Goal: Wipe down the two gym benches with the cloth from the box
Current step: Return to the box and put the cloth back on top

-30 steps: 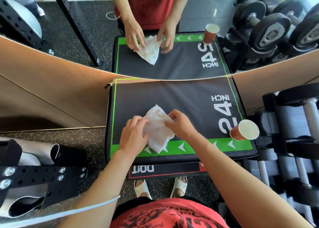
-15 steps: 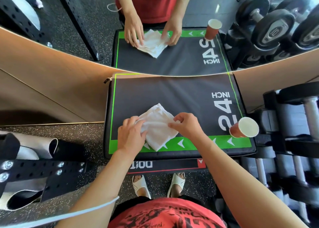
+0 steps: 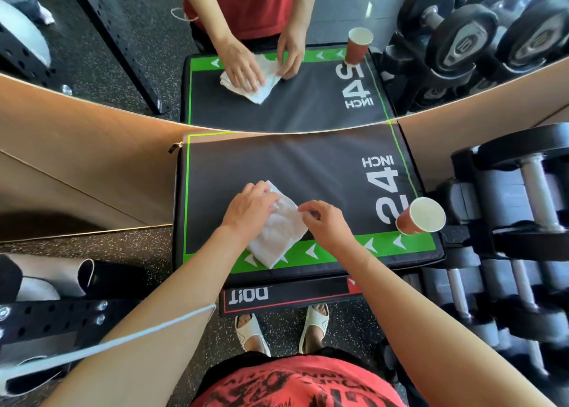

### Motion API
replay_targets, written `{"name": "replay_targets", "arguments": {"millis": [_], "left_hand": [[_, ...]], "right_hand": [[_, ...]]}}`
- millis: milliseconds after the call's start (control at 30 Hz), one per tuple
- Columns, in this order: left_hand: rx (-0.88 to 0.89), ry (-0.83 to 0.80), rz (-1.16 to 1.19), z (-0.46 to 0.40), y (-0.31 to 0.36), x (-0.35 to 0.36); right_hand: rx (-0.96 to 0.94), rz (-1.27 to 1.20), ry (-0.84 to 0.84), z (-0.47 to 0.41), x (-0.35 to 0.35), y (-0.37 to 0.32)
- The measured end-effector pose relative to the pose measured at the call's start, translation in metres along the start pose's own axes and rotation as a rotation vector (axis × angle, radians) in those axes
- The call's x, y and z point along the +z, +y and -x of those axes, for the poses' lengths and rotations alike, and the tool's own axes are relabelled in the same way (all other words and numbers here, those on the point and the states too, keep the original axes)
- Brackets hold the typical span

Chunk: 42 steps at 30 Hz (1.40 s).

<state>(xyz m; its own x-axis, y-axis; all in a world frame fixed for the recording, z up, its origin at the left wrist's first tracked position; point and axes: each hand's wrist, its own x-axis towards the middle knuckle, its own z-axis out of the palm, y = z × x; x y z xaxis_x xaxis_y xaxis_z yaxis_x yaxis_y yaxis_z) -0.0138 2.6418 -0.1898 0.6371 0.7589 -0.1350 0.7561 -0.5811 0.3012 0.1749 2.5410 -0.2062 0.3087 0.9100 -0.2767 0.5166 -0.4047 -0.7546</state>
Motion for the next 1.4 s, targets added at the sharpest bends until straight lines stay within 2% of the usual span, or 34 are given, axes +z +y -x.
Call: {"name": "replay_targets", "arguments": {"millis": [167,300,400,533,633,733,800,867,1000,1133,1200,1300,1400], "left_hand": [[-0.093,0.03,0.141,-0.008,-0.005,0.005],[-0.223,0.075,0.286,-0.01,-0.008,0.005],[-0.174,0.116,0.206,-0.013,-0.003,0.005],[-0.125,0.201,0.097,-0.004,0.006,-0.004],[-0.058,0.28,0.067,0.024,0.005,0.002],[-0.064,0.211,0.108,0.054,0.0,0.017],[-0.078,0.136,0.083,0.065,-0.009,0.028],[-0.06,0.108,0.07,0.068,-0.02,0.032],[0.019,0.031,0.01,0.061,-0.05,0.025],[-0.009,-0.073,-0.064,0.038,-0.086,0.002],[-0.007,-0.069,-0.101,0.029,-0.094,-0.011],[0.045,0.019,-0.059,0.033,-0.085,-0.019],[0.083,-0.008,-0.014,0.052,-0.068,-0.009]], "right_hand": [[0.059,-0.074,0.073,-0.003,-0.001,0.0],[0.15,-0.112,0.066,-0.008,-0.002,-0.001],[0.129,-0.035,0.047,-0.01,-0.002,-0.003],[0.004,0.155,0.131,-0.006,-0.005,-0.003],[-0.311,0.272,0.157,-0.003,-0.001,-0.009],[-0.567,0.444,-0.016,-0.004,0.012,-0.015],[-0.607,0.548,-0.175,-0.008,0.02,-0.014],[-0.597,0.645,-0.248,-0.013,0.023,-0.01],[-0.525,0.712,-0.265,-0.021,0.022,-0.005],[-0.474,0.646,-0.228,-0.016,0.038,-0.013],[-0.47,0.629,-0.174,-0.016,0.048,-0.02],[-0.554,0.637,-0.056,-0.024,0.051,-0.028],[-0.6,0.698,-0.159,-0.037,0.048,-0.029]]}}
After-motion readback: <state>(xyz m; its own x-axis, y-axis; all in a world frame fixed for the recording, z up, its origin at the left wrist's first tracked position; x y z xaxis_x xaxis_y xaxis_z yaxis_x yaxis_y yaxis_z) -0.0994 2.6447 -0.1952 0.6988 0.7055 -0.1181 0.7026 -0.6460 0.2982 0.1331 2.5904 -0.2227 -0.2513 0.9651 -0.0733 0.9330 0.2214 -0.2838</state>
